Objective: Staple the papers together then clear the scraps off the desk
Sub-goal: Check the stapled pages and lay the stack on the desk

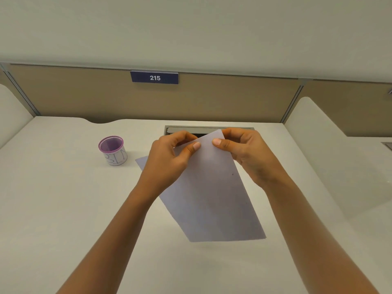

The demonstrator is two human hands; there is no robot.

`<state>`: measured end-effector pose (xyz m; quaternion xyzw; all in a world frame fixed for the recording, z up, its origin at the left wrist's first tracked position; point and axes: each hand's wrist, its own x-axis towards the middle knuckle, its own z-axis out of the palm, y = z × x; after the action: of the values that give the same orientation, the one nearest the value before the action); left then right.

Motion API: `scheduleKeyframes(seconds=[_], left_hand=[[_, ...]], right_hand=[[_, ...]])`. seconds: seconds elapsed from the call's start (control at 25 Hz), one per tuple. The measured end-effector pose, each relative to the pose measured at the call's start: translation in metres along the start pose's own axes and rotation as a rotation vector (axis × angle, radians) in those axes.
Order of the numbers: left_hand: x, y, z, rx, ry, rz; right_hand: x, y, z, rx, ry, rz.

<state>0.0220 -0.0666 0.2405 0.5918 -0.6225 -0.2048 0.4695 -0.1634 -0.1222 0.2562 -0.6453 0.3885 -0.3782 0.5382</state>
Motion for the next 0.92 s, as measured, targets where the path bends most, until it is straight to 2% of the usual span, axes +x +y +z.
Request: scheduleKeyframes(seconds=[0.36, 0.52, 0.64, 0.72, 0.84, 0.92], left_hand=[[0.003, -0.007, 0.006, 0.075, 0.038, 0.022], [0.002, -0.014, 0.016, 0.301, 0.208, 0.107], [-0.011, -0.011, 0.026, 0.37, 0.299, 0.066], [-0.027, -0.009, 0.035, 0.332, 0.229, 0.01], [-0.045, -0.005, 0.052, 0.344, -0.014, -0.142], [-0.05, -0.006, 0.061, 0.382, -0.118, -0.212]], right_hand=[[0.007, 0.005, 0.002, -0.043, 0.087, 0.029], [0.007, 0.008, 0.004, -0.015, 0.139, 0.022], [0.008, 0.01, 0.005, 0.03, 0.23, 0.028], [0.008, 0.01, 0.007, 0.084, 0.276, 0.029], [0.006, 0.013, 0.014, 0.11, 0.301, 0.03], [0.006, 0.017, 0.021, 0.092, 0.309, 0.027]])
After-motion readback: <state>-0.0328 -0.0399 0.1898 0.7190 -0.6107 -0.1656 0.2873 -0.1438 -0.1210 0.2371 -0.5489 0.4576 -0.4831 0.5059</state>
